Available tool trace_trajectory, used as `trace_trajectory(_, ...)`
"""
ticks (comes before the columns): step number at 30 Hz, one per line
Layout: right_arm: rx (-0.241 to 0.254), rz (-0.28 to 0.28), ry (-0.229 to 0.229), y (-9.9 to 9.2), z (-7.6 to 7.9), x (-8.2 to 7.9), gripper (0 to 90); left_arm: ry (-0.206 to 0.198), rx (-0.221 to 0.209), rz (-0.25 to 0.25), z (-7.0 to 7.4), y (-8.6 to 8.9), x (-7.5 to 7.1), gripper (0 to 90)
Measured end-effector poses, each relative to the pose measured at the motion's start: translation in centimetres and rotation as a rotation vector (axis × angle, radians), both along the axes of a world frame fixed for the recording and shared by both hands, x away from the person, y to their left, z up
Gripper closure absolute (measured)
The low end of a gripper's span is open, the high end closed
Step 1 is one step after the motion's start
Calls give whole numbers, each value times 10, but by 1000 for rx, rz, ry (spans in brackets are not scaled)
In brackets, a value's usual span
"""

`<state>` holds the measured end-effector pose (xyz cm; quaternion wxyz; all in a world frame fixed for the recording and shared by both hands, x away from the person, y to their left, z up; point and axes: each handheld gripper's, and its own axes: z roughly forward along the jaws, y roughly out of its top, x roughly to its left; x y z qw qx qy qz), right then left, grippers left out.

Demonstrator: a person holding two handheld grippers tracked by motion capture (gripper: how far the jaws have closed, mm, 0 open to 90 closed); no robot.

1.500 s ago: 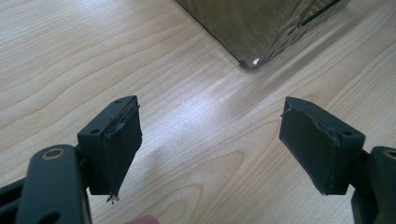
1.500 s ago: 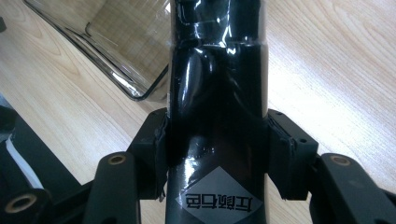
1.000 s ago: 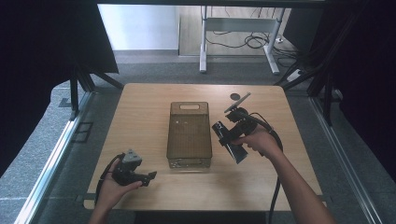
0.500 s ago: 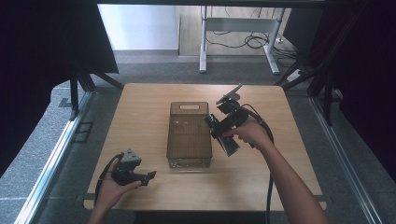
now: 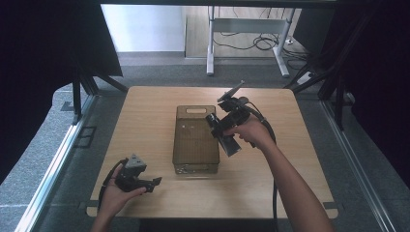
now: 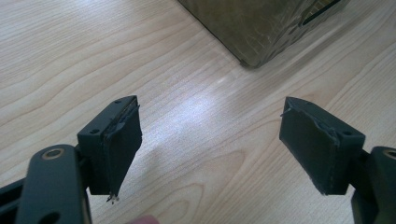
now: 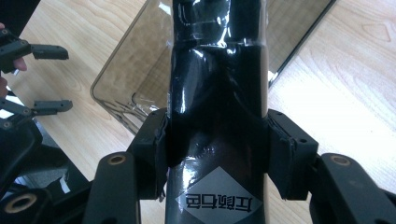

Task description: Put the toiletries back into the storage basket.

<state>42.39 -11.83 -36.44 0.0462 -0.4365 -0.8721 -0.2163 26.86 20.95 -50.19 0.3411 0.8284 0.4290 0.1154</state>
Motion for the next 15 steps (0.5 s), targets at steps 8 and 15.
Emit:
trace_trajectory(8, -6, -16, 18, 11, -1, 7, 462, 0, 0, -3, 0, 0, 0, 214)
trace_trajectory(15, -4, -18, 31, 21, -4, 12, 462, 4, -1, 0, -1, 0, 0, 214)
